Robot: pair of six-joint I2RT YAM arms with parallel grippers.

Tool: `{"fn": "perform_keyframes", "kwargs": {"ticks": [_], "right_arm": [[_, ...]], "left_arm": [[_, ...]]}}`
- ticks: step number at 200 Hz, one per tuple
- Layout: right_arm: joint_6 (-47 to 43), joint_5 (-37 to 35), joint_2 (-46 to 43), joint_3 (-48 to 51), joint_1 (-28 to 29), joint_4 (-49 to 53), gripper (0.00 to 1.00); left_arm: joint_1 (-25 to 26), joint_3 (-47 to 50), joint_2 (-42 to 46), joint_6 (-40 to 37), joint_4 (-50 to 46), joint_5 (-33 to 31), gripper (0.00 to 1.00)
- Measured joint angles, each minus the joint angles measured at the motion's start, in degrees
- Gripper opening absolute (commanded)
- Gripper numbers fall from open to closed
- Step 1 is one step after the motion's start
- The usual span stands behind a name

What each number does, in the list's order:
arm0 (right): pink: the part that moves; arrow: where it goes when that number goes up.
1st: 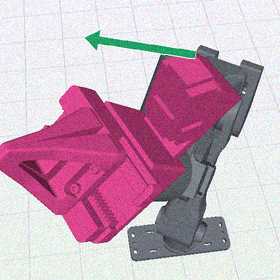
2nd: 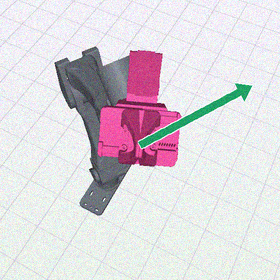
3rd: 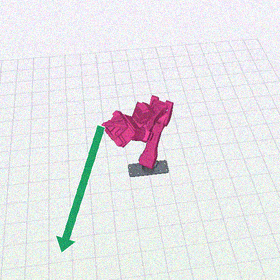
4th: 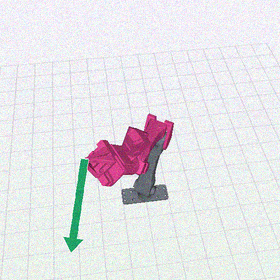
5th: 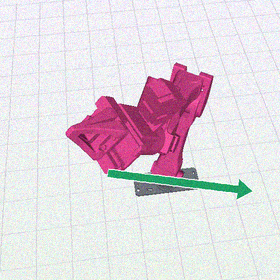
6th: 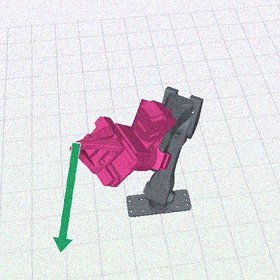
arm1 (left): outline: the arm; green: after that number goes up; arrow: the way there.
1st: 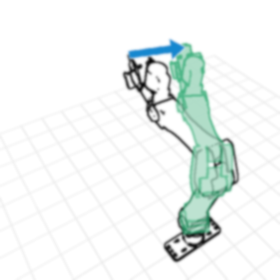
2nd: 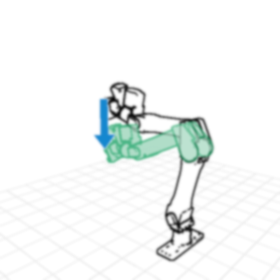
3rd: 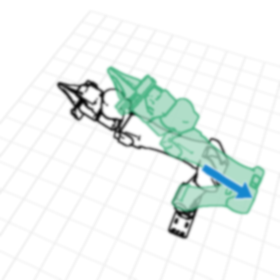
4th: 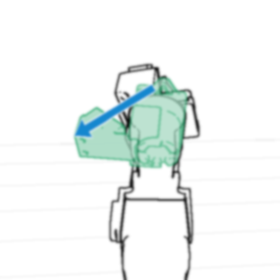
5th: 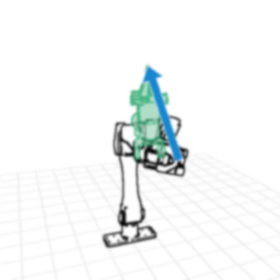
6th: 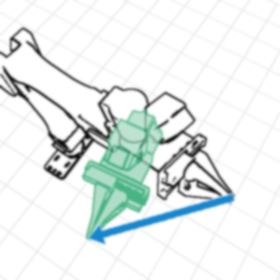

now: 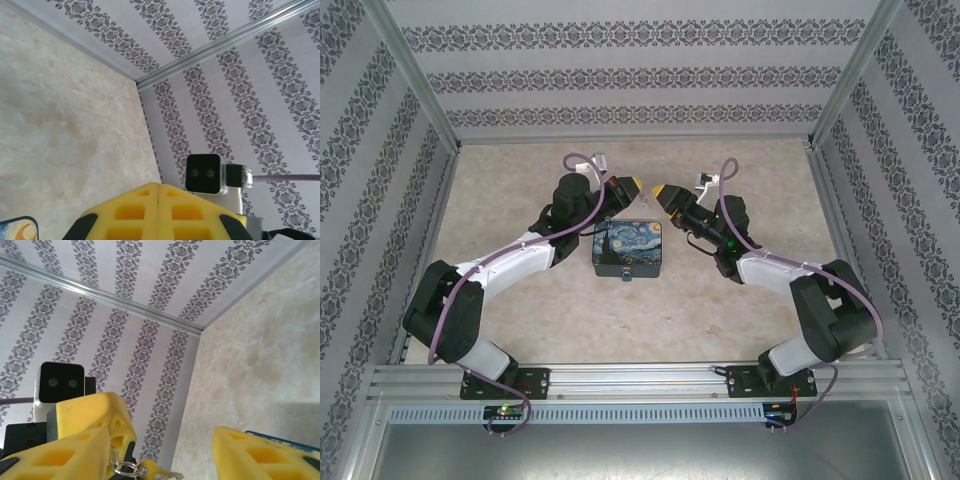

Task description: Unlock the padlock with the key

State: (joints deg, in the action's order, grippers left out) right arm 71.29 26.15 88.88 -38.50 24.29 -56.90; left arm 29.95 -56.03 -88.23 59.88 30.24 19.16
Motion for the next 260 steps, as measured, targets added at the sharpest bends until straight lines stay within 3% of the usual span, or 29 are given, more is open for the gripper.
{"fn": "perform_keyframes", "kwargs": {"ticks": [128, 190, 260], "right_arm": [[2.34, 1.60, 3.54, -2.64, 2.14, -5.97, 0.44], [2.49, 2.40, 3.96, -2.64, 2.60, -5.97, 0.33], [2.51, 3.48, 3.96, -2.64, 3.26, -6.21, 0.33]], "left_arm": [[0.00, 1.18, 0.11, 1.33, 2.34, -0.20, 0.00], [0.00, 1.18, 0.13, 1.51, 2.34, -0.20, 0.00], [0.00, 1.18, 0.11, 1.51, 2.34, -0.22, 0.00]]}}
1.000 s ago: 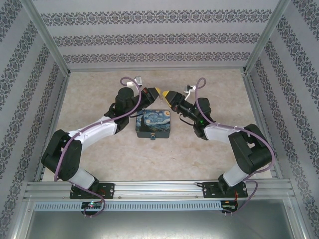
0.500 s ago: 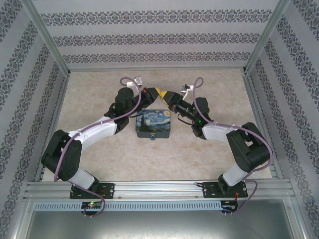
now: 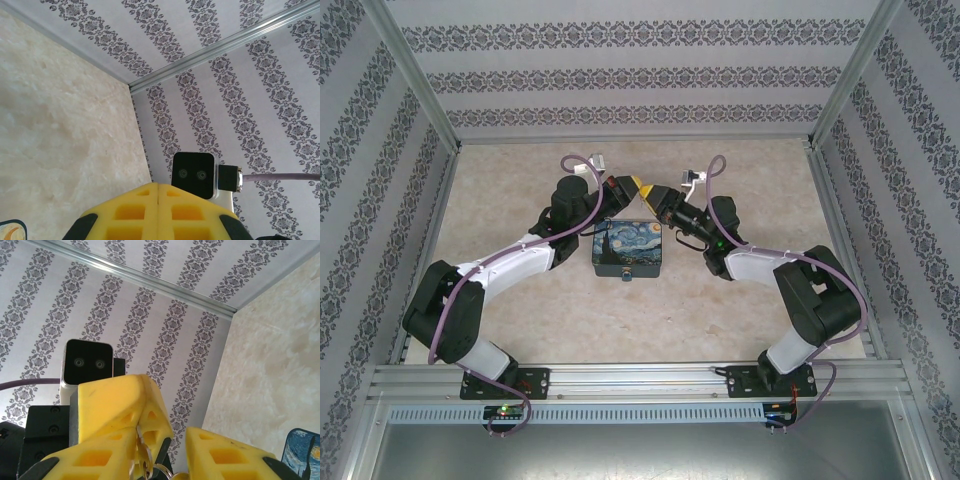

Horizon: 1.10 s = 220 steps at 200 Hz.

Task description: Unlock the padlock with the key

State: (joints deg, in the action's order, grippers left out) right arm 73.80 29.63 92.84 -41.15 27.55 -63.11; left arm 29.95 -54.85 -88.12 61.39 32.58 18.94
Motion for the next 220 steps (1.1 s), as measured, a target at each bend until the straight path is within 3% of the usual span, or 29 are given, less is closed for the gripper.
{"fn": "perform_keyframes", "kwargs": {"ticks": [83, 141, 220], "right_arm": [[0.02, 0.44, 0.00, 0.04, 0.09, -0.17, 0.26], [0.59, 0.85, 0.00, 0.46, -0.09, -1.05, 0.00], [1.09, 1.29, 0.00, 0.72, -0.44, -1.22, 0.00]], "left_arm": [[0.00, 0.00, 0.02, 0.00, -0.02, -0.39, 0.00], [0.00, 0.42, 0.17, 0.00, -0.20, -1.51, 0.00], [0.00, 1.07, 0.55, 0.20, -0.17, -1.64, 0.00]]}}
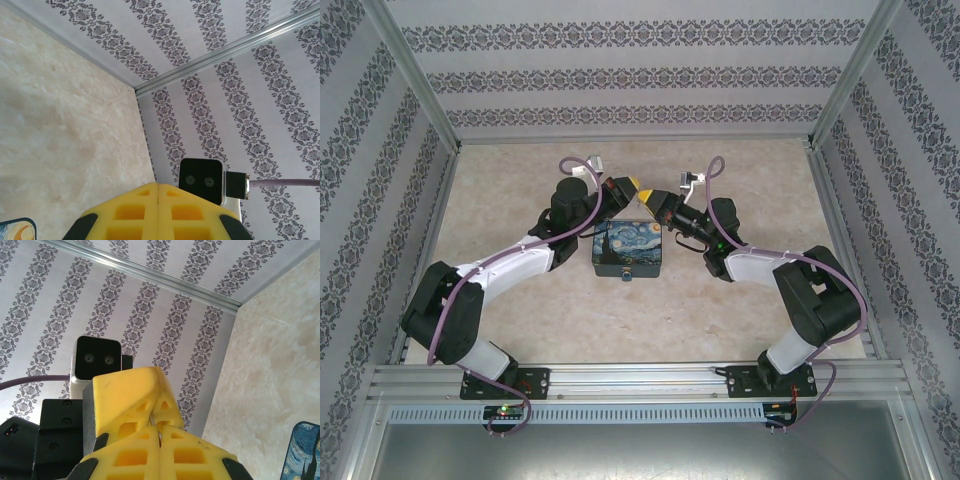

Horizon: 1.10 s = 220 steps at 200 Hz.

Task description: Unlock the padlock with the key

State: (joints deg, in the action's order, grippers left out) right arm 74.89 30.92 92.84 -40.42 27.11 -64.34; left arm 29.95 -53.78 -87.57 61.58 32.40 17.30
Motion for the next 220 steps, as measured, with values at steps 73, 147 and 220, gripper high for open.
{"fn": "perform_keyframes", "kwargs": {"ticks": [73, 147, 220], "right_arm": [[0.26, 0.24, 0.00, 0.48, 0.00, 0.00, 0.00], [0.46, 0.24, 0.00, 0.50, 0.00, 0.00, 0.00], [1.16, -0.02, 0.00, 0.59, -0.02, 0.00, 0.00]], "left_arm": [[0.07, 1.57, 0.74, 0.70, 0.44, -0.24, 0.00], [0.46, 2.67, 1.73, 1.16, 0.68, -1.53, 0.00], [0.81, 2.86, 1.84, 1.36, 0.22, -2.58, 0.33]]}}
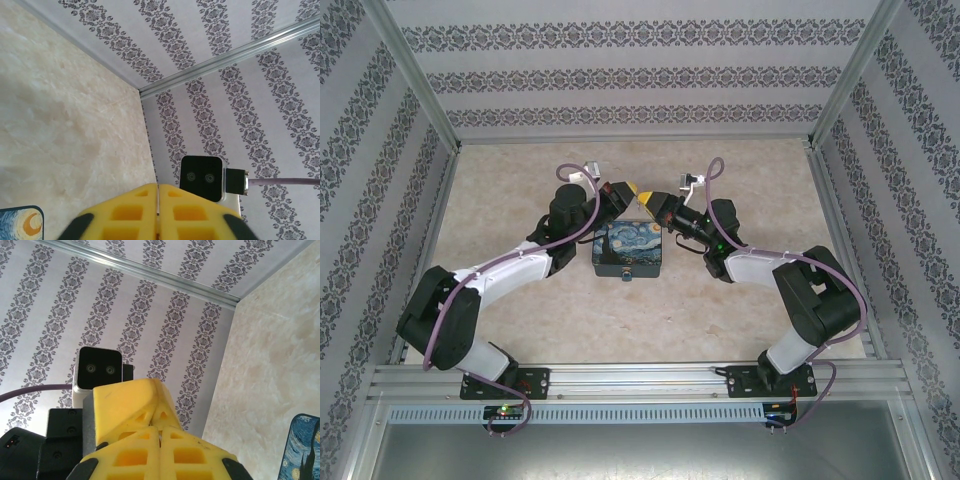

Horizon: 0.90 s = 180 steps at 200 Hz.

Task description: Unlock the padlock with the key

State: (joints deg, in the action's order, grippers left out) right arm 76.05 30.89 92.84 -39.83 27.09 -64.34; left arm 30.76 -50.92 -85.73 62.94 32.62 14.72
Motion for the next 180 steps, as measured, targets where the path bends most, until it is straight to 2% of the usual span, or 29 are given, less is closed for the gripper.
{"fn": "perform_keyframes", "kwargs": {"ticks": [13, 24, 40, 75, 142, 180], "right_arm": [[0.15, -0.24, 0.00, 0.17, -0.55, 0.00, 0.00], [0.15, -0.46, 0.00, 0.70, -1.22, -0.02, 0.00], [0.15, -0.50, 0.00, 1.81, -2.21, 0.15, 0.00], [0.04, -0.37, -0.20, 3.61, -3.50, 2.16, 0.00], [-4.31, 1.77, -5.75, 4.94, -4.48, 12.22, 0.00], [-6.58, 2.01, -6.67, 5.68, -4.44, 17.86, 0.00]], "left_arm": [[0.00, -0.42, 0.00, -0.70, -1.55, 0.07, 0.57], [0.00, -1.14, 0.04, -1.38, -3.43, -0.02, 0.70], [-0.02, -1.84, 0.92, -2.27, -5.99, 0.02, 0.81], [-0.02, -1.88, 6.62, -4.94, -13.25, -0.22, 0.98], [0.26, 6.64, 19.41, -14.91, -29.79, 0.76, 1.00], [4.50, 14.43, 22.86, -19.34, -34.67, 0.87, 1.00]]}}
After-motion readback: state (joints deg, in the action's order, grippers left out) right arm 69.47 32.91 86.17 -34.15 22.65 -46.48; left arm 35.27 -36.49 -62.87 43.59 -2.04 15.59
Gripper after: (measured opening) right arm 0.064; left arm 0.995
